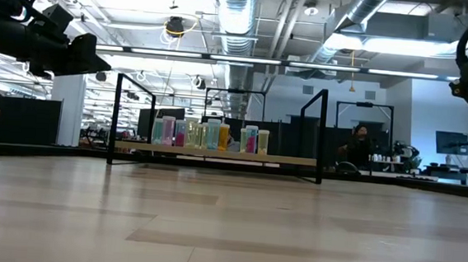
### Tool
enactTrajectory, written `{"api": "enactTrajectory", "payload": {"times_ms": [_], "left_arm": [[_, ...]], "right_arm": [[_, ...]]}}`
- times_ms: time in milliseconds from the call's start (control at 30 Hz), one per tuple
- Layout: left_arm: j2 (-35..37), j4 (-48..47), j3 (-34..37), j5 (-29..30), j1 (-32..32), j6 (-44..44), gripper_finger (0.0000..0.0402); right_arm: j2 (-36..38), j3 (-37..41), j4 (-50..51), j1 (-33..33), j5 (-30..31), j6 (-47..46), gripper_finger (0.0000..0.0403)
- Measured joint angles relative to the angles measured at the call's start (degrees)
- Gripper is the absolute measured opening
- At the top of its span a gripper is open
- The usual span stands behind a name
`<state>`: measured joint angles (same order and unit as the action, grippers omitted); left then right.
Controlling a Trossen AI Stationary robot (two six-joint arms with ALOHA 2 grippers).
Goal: Pick and place medicine bottles onto shelf by color
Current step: Put the blue pill bottle on the shelf
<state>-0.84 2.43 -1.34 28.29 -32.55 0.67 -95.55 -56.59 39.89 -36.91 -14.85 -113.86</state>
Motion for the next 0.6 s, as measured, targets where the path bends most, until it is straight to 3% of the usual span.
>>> {"api": "enactTrajectory", "payload": {"times_ms": [267,600], "left_arm": [[0.0,-0.01,0.0,0.02,-0.01,0.0,0.0214],[-0.01,0.0,0.0,0.01,-0.01,0.01,0.0214]], "right_arm": [[0.0,-0.8,0.49,-0.01,-0.25,-3.61,0.0186],[0.0,-0.8,0.41,1.03,-0.18,-1.27,0.0194]]}}
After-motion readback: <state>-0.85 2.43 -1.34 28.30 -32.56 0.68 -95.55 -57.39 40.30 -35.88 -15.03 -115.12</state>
